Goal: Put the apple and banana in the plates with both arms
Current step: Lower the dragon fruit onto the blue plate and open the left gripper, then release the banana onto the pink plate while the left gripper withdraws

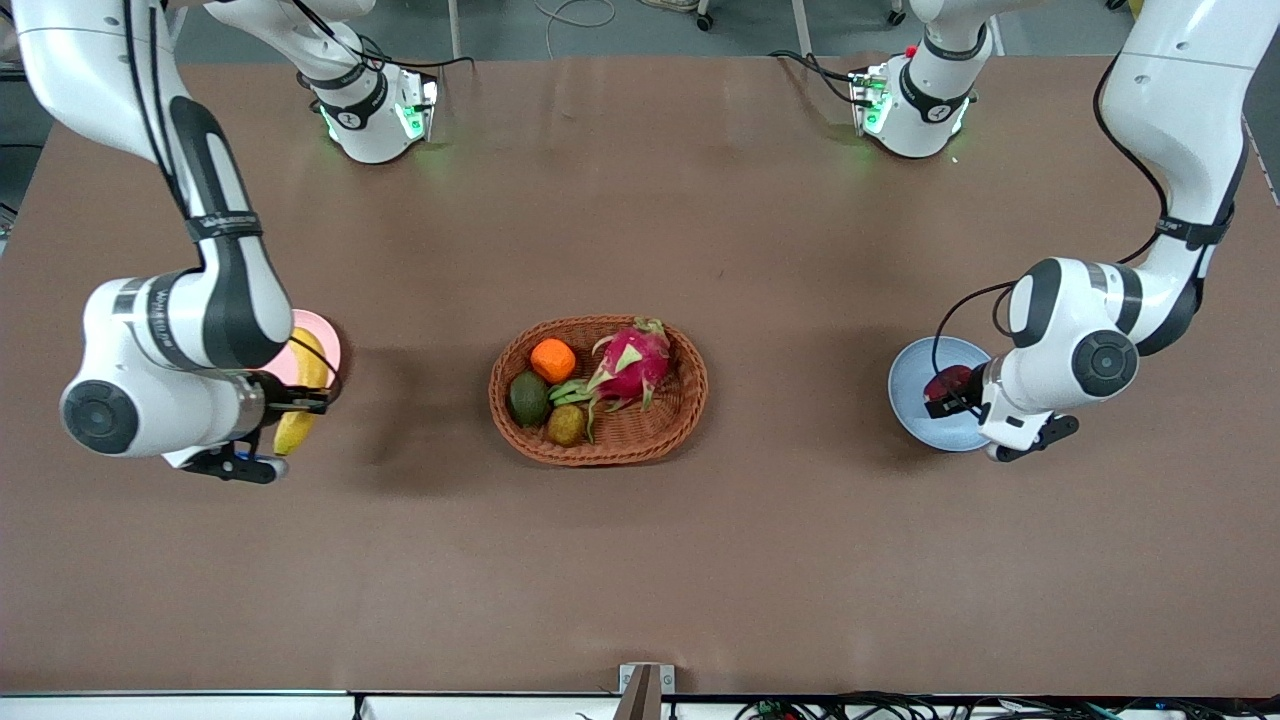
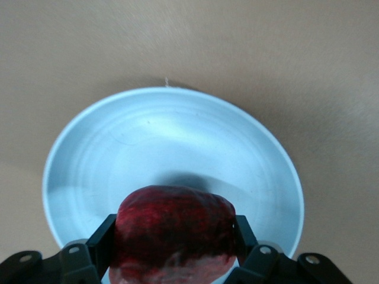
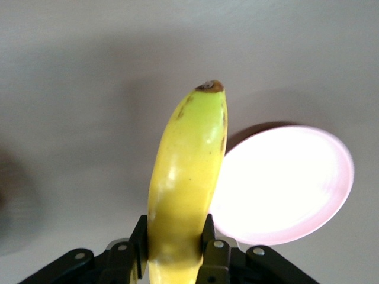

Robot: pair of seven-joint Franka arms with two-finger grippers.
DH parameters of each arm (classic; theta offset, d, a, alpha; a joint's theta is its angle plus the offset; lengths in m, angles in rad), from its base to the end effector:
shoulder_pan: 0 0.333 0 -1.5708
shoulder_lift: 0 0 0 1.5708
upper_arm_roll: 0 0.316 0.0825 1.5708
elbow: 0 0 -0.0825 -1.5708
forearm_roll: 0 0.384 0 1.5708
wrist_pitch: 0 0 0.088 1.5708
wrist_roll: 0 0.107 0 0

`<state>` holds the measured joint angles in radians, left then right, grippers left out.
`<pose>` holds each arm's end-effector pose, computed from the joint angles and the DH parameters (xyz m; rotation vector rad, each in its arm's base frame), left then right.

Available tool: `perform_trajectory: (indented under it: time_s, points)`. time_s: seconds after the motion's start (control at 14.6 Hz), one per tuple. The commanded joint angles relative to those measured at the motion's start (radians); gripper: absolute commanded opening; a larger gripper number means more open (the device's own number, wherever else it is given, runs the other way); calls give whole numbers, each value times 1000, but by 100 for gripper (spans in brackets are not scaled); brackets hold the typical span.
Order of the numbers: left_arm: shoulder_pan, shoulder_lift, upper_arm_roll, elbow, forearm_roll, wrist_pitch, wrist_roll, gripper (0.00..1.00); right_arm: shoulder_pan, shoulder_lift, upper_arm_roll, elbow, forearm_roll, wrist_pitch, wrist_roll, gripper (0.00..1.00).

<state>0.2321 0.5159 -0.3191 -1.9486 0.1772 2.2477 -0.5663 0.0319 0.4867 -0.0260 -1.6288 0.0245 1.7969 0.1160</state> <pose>0.5973 -0.0427 0.2102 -3.0438 -0.5845 0.2855 0.6419 0.0076 0.3162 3.0875 -0.1829 -0.4966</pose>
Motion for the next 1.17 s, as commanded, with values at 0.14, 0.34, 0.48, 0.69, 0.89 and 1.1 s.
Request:
perform_trajectory:
  time_s: [0.14, 0.34, 0.48, 0.69, 0.89, 1.1]
  points:
    - [-2, -42, -8, 8, 16, -11, 22, 100, -136, -174, 21, -333, -41, 232, -188, 14]
    - [-7, -146, -21, 51, 16, -80, 23, 100, -139, -220, 23, -457, -41, 303, -188, 15]
    - [-7, -201, -49, 141, 15, -211, 25, 100, -138, -241, 21, -535, -41, 412, -188, 16]
    - [-7, -231, -83, 342, 12, -438, 31, 100, -139, -234, 21, -568, -43, 437, -190, 17]
    - [-7, -264, -110, 502, 8, -626, 89, 100, -147, -234, 21, -615, -44, 467, -190, 20]
    - [-4, -378, -107, 505, -10, -672, 236, 100, -148, -229, 20, -664, -44, 562, -190, 26]
